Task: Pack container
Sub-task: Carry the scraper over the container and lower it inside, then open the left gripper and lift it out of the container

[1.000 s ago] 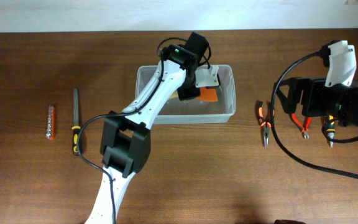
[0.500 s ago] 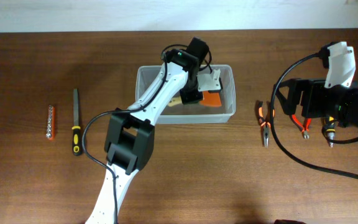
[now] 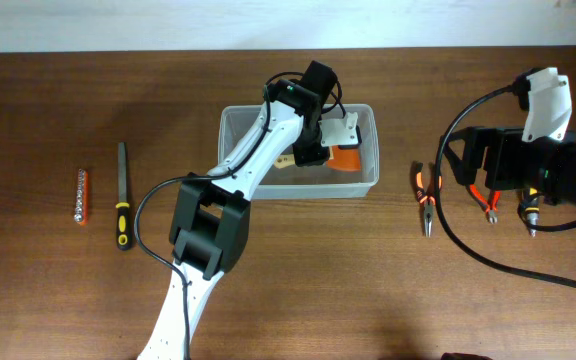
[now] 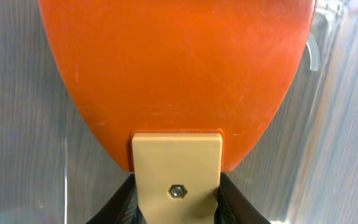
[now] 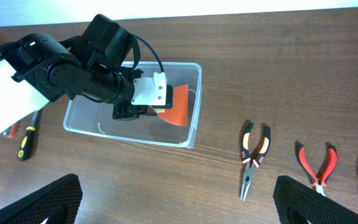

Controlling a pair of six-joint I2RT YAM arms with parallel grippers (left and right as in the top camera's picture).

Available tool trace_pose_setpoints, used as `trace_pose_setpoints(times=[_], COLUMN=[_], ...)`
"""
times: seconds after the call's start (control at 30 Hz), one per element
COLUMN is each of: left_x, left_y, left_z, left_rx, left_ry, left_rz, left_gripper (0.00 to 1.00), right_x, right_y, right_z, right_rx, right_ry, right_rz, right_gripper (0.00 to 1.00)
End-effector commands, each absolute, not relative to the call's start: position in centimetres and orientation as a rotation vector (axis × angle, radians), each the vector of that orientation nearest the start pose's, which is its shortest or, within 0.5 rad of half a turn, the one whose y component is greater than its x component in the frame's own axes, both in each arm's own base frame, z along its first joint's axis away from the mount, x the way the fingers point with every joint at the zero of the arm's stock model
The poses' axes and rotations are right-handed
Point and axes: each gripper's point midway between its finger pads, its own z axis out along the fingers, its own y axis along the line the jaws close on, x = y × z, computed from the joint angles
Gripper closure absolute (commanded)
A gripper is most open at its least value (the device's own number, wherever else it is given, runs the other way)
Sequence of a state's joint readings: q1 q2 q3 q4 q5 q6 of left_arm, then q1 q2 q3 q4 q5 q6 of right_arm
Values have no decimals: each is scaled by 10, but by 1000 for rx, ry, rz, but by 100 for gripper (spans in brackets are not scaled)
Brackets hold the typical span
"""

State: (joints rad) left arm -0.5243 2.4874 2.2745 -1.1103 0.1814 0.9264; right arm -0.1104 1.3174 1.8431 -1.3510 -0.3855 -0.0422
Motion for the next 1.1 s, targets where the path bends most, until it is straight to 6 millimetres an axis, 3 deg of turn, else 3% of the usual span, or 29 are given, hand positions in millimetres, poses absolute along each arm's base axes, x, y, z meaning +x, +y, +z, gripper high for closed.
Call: trace_pose_setpoints(times=[0.0,0.2,0.23,0.3,0.57,0.7,0.83,0.97,1.07], left_x=[453,462,464,464,468,469,470,463,453], left_y=[-303,-304,-303,-302,-294,-281,-251,-219,-189], left_z=[46,47,47,47,51,78,137,222,275], left_rx=[1975,1956,1953,1951,1818,1695,1555,1359,1239], left_ry=[2034,2017,2018,2020,2144,2232,2272,2237,2204], left_rz=[-206,-170,-159,-160,-181,-171,-67,-57,-48], left_gripper=[98,78,65,1,1,1,1,1,1], right_x=[299,299,299,298,298,298,298,298,298], right_y=[32,32,32,32,32,32,32,32,32], right_z=[376,376,376,375,375,375,375,375,375], right_rx=[-110,-110,-110,-110,-109,-109,-110,-110,-110], right_ry=[2341,2341,2341,2342,2346,2346,2344,2344,2344], right_rz=[377,377,377,378,379,379,378,379,379], right_gripper=[1,1,1,1,1,1,1,1,1])
